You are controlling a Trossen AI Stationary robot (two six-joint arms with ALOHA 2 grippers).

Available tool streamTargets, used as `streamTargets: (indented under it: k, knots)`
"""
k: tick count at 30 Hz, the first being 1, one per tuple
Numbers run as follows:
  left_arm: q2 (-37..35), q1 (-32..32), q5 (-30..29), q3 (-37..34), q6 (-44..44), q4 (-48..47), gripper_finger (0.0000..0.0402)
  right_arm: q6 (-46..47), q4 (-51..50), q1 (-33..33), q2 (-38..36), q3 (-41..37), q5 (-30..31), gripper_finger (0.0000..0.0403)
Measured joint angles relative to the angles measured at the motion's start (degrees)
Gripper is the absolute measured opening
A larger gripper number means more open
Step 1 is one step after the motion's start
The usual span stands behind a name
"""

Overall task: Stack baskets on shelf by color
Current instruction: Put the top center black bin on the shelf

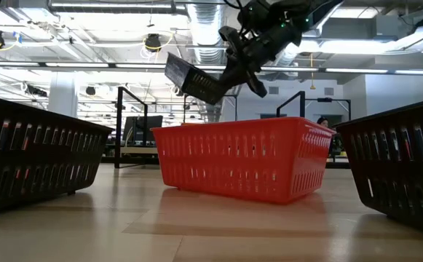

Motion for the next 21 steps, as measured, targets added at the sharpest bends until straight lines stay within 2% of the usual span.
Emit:
streamTargets:
  k: [13,18,21]
  knots:
    - [0.0,0.0,0.0,0.0,0.0,0.0,0.0132,-3.1,-7.1,-5.9,0.1,0.0,0.1,0.0003]
    - [0.0,0.0,0.0,0.0,0.0,0.0,0.0132,-4.6,-6.9,-7.2,-0.4,-0.3,-0.5,0.0003]
    - [0.0,0.0,-0.1,0.0,-0.3,0.0,0.0132,-5.0,-4.3,-8.2,-2.7,-3.3,-1.2,0.0003]
